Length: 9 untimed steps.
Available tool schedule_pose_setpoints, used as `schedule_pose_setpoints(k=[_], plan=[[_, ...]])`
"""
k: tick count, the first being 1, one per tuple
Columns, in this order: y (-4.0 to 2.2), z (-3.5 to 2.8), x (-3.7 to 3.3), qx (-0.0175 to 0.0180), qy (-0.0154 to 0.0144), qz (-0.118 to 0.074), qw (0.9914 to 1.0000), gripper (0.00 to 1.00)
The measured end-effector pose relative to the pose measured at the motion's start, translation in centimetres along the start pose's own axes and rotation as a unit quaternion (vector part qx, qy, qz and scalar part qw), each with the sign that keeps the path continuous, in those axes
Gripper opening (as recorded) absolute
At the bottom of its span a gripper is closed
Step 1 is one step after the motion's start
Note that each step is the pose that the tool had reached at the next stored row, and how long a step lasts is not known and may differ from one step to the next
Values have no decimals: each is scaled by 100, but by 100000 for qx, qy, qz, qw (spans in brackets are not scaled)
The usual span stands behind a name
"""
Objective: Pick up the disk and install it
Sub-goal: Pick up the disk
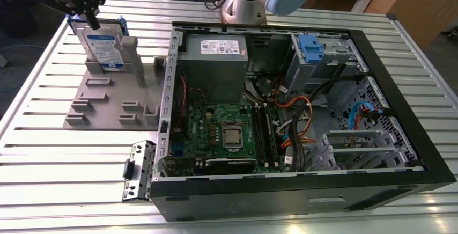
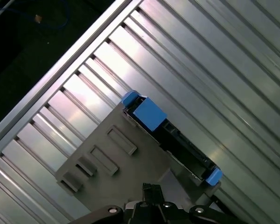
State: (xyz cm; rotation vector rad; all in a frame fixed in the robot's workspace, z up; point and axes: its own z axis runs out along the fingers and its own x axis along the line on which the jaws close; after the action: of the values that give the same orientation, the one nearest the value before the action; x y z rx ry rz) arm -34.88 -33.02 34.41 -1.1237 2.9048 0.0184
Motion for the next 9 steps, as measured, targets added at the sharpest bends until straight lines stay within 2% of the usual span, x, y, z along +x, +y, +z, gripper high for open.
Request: schedule_pose_setpoints(k=[9], plan=[[0, 0, 0, -79, 6, -2614, 99966, 10]])
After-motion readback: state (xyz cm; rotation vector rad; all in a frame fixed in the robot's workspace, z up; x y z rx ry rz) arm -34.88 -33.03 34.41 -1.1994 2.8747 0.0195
